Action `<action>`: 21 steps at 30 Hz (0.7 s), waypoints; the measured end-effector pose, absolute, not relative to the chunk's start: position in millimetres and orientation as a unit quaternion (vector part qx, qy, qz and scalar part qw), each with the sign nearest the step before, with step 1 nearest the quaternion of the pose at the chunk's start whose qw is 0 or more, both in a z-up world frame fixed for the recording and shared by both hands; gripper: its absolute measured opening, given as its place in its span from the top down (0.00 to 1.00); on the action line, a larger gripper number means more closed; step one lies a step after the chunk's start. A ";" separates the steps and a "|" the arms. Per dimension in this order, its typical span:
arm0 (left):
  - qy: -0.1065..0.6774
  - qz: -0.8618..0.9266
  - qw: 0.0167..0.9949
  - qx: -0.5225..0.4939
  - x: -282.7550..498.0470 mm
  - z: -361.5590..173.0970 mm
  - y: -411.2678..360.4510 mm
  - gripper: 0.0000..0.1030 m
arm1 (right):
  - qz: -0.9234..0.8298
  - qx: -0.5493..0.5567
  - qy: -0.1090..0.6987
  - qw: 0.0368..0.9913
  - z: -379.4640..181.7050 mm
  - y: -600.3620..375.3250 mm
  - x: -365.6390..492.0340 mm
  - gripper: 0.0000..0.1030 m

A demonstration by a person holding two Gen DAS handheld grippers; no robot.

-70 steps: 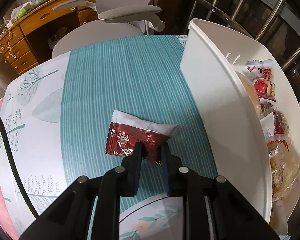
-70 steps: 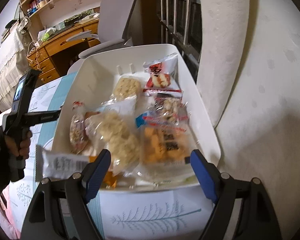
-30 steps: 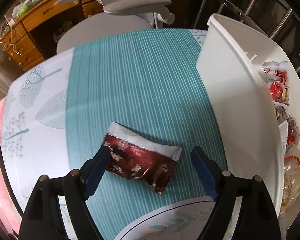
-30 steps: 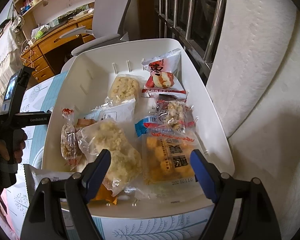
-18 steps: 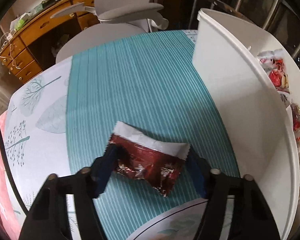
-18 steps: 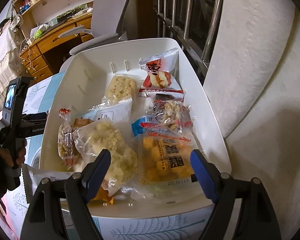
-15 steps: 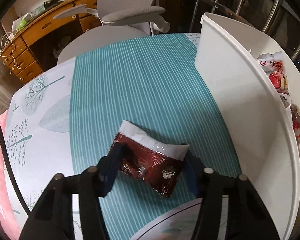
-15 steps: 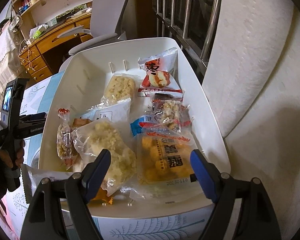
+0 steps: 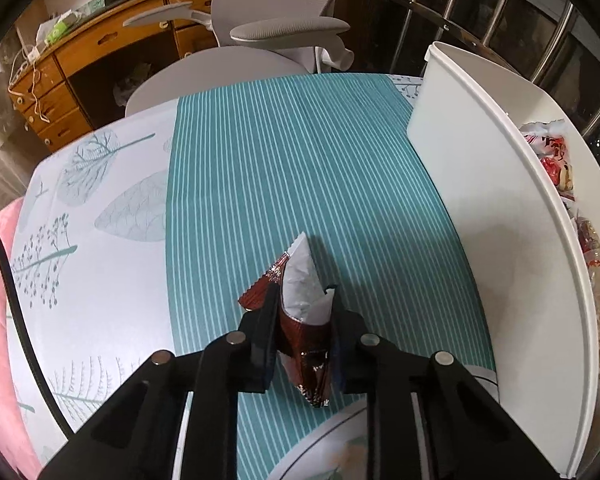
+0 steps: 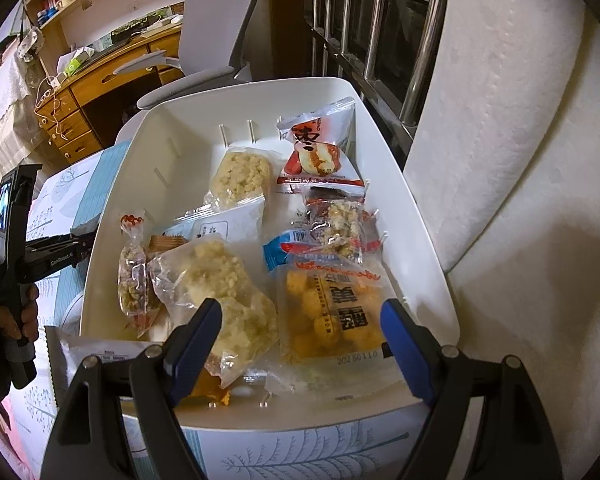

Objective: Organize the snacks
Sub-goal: 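Lift the red packet with the left gripper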

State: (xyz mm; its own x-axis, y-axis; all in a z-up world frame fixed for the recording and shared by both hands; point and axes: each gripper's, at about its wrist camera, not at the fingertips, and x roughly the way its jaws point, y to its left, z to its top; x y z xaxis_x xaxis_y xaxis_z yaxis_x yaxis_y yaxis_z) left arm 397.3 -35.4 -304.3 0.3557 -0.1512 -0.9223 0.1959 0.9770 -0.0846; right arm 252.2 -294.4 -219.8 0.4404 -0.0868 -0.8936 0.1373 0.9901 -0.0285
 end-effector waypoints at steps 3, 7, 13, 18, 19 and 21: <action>0.568 -0.112 0.815 0.004 397.7 -303.1 -30.3 0.83 | -0.069 0.025 0.524 0.848 -216.8 -291.9 250.4 0.21; 0.574 -0.113 0.811 -0.009 395.6 -296.4 -25.8 0.83 | -0.070 0.029 0.519 0.851 -210.1 -289.7 245.6 0.21; 0.584 -0.103 0.804 -0.031 367.3 -272.4 -26.4 0.84 | -0.061 0.037 0.514 0.855 -198.2 -292.9 238.1 0.21; 0.578 -0.093 0.809 -0.047 324.6 -238.2 -32.7 0.84 | -0.033 0.037 0.509 0.859 -185.4 -297.4 227.1 0.21; 0.573 -0.094 0.812 -0.050 315.1 -228.8 -35.5 0.84 | -0.028 0.037 0.509 0.860 -183.9 -298.6 225.4 0.21; 0.563 -0.098 0.819 -0.056 298.3 -211.3 -42.7 0.84 | -0.016 0.035 0.508 0.860 -181.1 -301.8 218.4 0.21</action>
State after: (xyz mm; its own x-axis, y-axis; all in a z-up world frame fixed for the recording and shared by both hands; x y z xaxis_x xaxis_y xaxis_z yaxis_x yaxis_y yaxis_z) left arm 298.3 -42.7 -211.3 0.3466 -0.2236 -0.9110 0.0964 0.9745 -0.2025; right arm 218.4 -301.8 -181.1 0.4833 0.0079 -0.8754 0.0627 0.9971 0.0436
